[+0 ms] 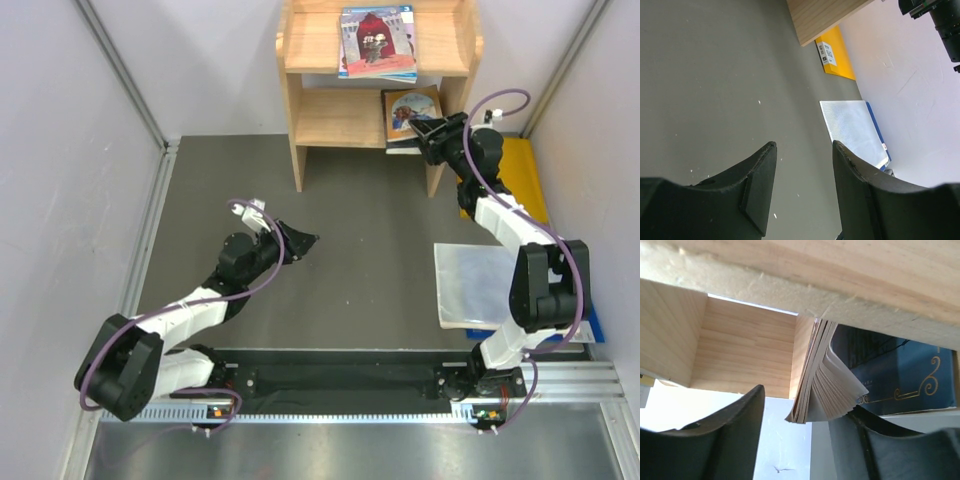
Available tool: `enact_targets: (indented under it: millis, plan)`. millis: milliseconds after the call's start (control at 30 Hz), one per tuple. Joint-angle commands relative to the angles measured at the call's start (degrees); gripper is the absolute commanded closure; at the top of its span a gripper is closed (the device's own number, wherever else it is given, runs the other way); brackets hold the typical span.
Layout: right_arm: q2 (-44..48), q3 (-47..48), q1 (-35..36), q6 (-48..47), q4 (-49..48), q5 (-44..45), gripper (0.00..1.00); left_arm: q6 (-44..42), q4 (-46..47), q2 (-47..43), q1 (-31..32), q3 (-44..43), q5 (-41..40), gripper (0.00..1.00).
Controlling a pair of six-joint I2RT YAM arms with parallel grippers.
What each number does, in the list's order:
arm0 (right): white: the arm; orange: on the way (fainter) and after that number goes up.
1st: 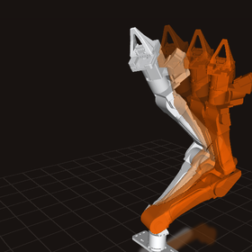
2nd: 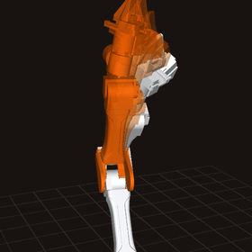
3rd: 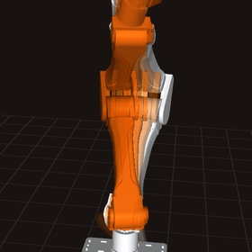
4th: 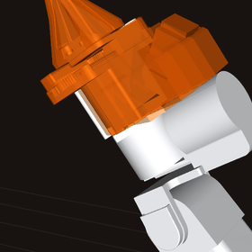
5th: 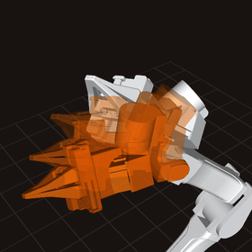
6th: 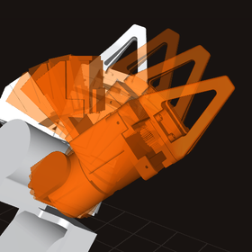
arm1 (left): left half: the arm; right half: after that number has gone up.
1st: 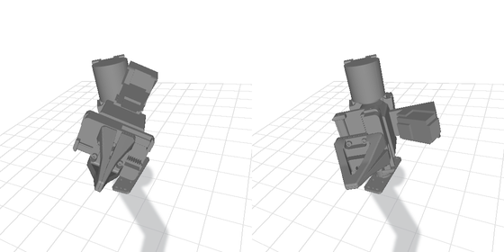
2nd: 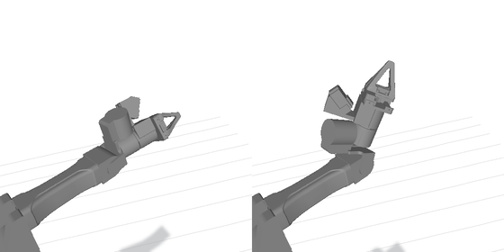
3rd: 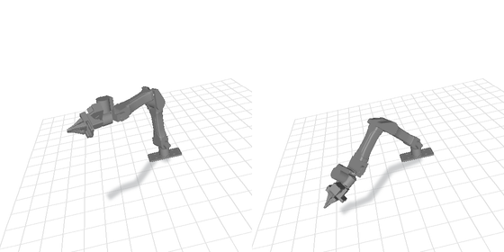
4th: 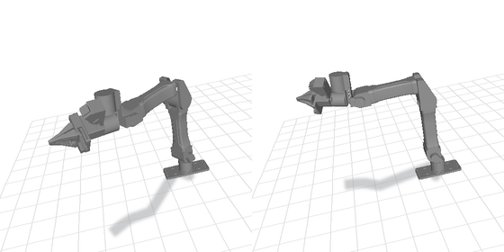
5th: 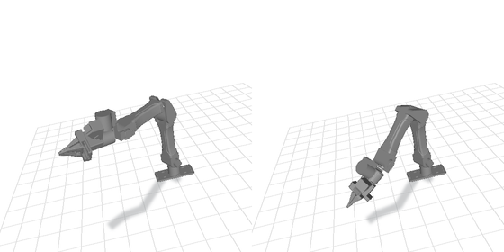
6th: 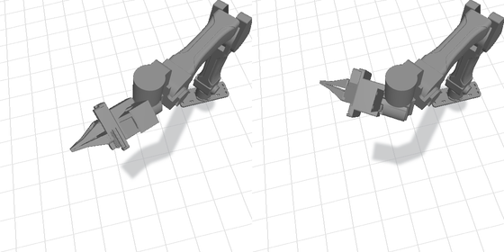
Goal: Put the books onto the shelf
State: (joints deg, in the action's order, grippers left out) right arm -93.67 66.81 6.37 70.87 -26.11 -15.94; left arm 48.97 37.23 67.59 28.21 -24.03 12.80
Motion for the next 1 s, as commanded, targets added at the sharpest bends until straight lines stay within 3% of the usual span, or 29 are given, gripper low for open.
enact_targets:
  millis: [0,233,433,467,733,967]
  plan:
    - [3.05,1.39,-1.18,-0.47,-0.88,0.04,0.43,0.25,2.14,-2.11,0.18,0.83,0.74,0.47]
    - [1.56,3.59,-2.42,0.84,0.62,-1.1,0.36,0.34,1.97,-2.91,0.18,1.18,0.65,0.47]
    - [2.43,4.91,-2.5,1.82,3.67,-2.69,0.15,0.6,1.88,-3.17,0.18,1.36,1.09,0.47]
    - [3.48,5.17,-2.42,1.73,6.22,-0.86,0.01,0.6,1.88,-3.26,0.18,1.44,1.0,0.47]
    - [8.59,6.67,-2.5,0.24,28.71,8.64,0.0,0.6,2.14,-2.91,0.1,1.8,1.26,0.47]
    - [8.95,5.61,-2.42,-1.44,30.41,8.04,0.0,0.51,2.23,-2.38,0.18,1.88,1.35,0.47]
